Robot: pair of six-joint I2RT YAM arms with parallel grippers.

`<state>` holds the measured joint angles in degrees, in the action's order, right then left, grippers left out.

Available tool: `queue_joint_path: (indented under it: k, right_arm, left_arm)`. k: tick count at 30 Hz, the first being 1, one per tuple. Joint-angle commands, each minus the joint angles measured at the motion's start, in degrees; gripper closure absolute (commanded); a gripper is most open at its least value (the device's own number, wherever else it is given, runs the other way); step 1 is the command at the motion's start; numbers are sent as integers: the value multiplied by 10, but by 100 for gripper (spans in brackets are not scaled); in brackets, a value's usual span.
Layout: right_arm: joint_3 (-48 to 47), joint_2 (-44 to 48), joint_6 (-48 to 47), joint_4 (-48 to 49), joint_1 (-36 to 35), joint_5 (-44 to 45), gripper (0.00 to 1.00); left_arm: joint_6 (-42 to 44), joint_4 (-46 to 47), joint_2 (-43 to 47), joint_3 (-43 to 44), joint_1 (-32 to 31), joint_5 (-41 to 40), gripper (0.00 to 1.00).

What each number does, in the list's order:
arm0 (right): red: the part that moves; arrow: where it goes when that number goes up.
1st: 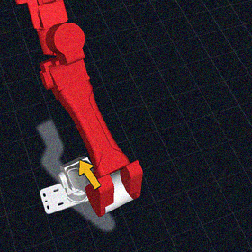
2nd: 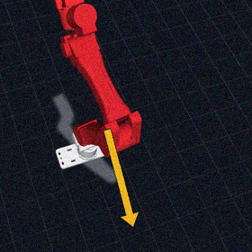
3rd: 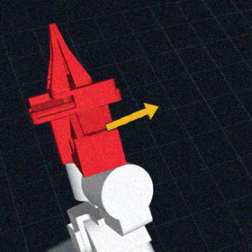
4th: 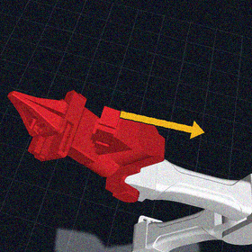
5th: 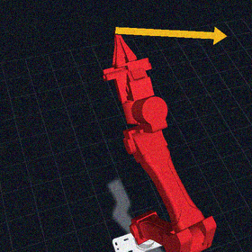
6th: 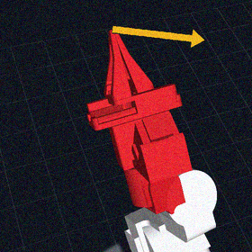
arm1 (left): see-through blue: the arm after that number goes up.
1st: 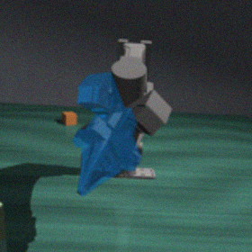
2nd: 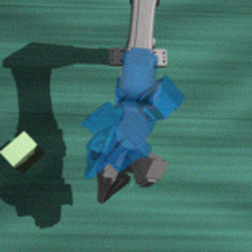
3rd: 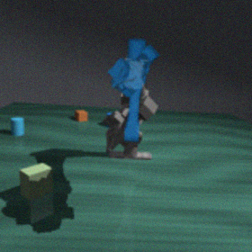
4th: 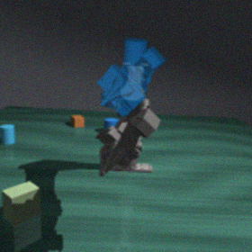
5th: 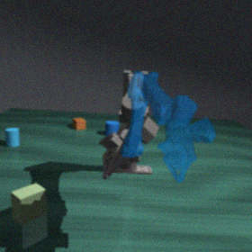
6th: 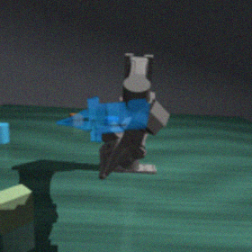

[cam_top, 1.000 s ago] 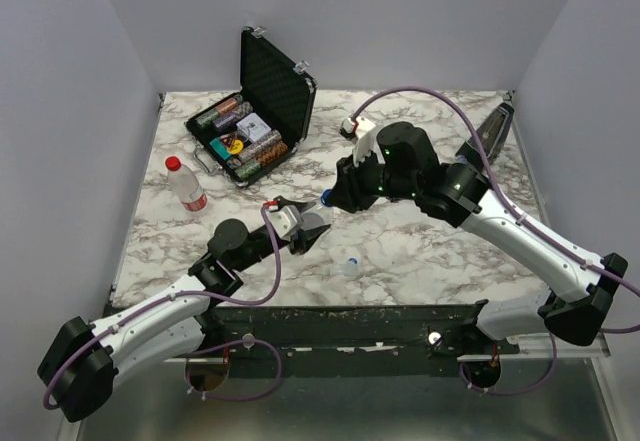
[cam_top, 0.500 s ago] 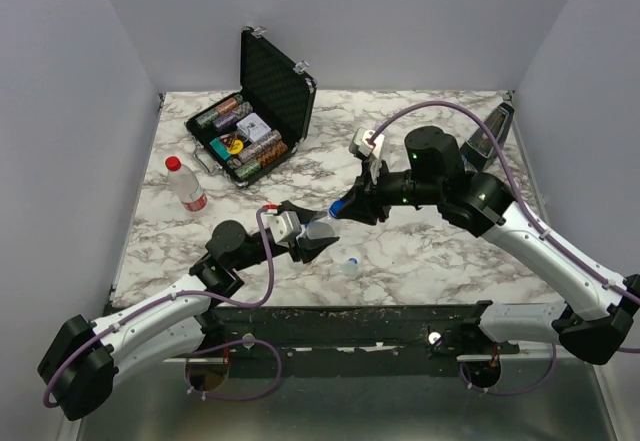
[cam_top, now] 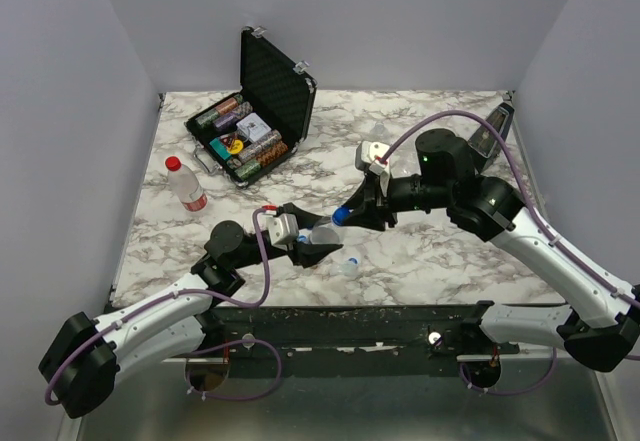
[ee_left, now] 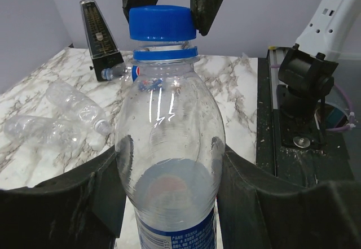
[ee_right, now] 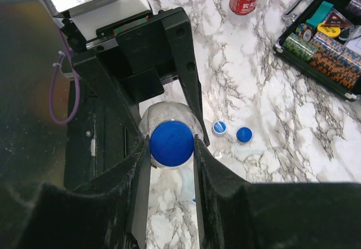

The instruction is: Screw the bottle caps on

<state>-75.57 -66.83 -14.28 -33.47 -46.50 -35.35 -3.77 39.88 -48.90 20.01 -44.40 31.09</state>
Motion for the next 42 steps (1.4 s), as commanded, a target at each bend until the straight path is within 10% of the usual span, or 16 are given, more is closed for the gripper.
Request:
queue_joint_path:
  k: [1, 23, 42]
  right_arm:
    - [15, -8, -21, -40, -7, -65, 99]
    - [24, -31, 186, 19, -7, 117, 99]
    - [8, -28, 204, 29, -10, 140, 98]
  left_arm:
    - [-18, 89, -3, 22, -1, 22, 100]
    - [35, 53, 34, -5, -1, -197, 100]
    - [42, -2, 8, 18, -1, -231, 100]
